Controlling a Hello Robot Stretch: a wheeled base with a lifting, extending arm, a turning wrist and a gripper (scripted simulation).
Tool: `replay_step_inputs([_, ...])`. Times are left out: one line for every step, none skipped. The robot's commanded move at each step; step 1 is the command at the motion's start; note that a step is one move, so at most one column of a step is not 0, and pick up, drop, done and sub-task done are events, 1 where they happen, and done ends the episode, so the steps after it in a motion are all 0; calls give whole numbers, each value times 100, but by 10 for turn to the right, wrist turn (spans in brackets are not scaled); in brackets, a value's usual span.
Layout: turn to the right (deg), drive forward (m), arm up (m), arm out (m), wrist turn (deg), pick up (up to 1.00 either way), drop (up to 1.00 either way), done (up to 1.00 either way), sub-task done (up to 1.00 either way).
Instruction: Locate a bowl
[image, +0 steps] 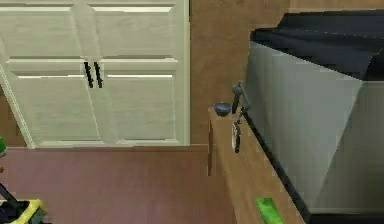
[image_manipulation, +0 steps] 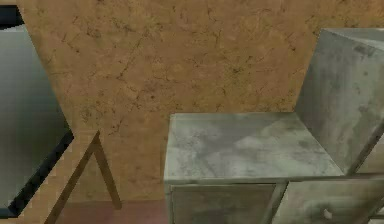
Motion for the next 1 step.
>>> replay_step_inputs([-270,0,0,0,0,0,0,0,0])
